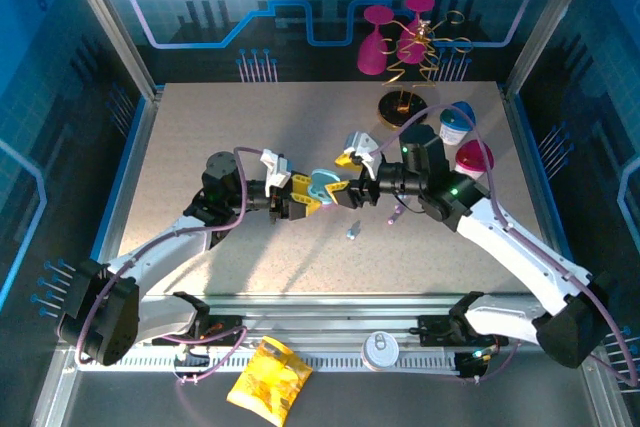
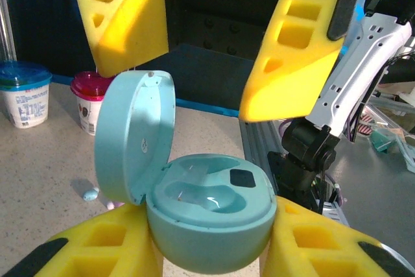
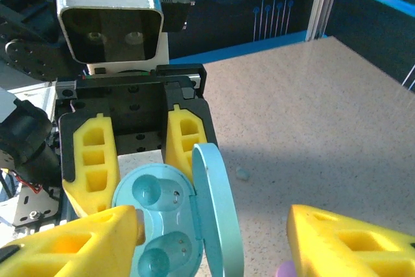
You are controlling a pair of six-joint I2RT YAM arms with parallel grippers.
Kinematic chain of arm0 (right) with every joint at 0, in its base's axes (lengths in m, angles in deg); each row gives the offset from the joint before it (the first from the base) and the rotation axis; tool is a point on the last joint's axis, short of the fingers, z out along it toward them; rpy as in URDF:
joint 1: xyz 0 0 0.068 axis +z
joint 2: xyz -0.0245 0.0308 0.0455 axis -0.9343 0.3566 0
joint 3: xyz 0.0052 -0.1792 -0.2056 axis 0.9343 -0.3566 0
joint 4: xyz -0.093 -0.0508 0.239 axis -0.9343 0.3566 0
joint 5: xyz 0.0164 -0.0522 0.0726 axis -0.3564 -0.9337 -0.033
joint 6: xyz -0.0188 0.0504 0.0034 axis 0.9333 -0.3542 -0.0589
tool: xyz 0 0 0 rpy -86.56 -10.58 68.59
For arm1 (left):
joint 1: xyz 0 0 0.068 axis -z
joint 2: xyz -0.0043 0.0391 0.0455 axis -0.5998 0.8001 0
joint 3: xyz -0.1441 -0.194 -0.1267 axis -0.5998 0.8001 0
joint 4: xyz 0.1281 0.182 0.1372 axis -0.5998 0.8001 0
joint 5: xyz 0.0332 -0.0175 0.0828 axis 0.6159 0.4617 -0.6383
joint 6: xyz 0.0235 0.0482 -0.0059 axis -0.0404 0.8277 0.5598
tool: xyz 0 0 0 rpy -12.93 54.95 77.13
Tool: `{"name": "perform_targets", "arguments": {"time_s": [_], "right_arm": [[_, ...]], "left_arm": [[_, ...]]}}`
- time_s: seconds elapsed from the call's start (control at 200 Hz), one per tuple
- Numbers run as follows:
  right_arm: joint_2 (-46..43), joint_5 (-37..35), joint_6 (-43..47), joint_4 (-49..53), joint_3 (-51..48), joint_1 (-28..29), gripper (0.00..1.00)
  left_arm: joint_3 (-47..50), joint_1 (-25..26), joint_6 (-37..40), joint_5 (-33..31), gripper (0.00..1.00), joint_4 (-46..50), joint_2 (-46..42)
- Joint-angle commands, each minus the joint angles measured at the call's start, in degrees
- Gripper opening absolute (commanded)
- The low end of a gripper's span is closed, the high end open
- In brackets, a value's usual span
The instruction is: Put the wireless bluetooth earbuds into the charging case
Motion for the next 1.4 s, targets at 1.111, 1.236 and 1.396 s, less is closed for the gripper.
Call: {"name": "perform_targets", "arguments": {"time_s": [1.111,1.236,1.396], "right_arm": [[0.81,-32.75,-30.18,8.53,-14.99,-9.22,0.77],[6.2,-36.57,-34.4,10.88,-14.45,-4.45,0.72],[13.9,-39.89,-39.72,12.43,-12.29,2.58,0.65]], "left_arm": [[5.68,-1.67,-6.2,-4.09,0.32,-20.89,-1.74],[6.81,-1.67,-8.75,-4.61,0.32,-24.38,-2.33],[7.77,-1.67,-7.85,-5.2,0.32,-23.41,-4.5]]}}
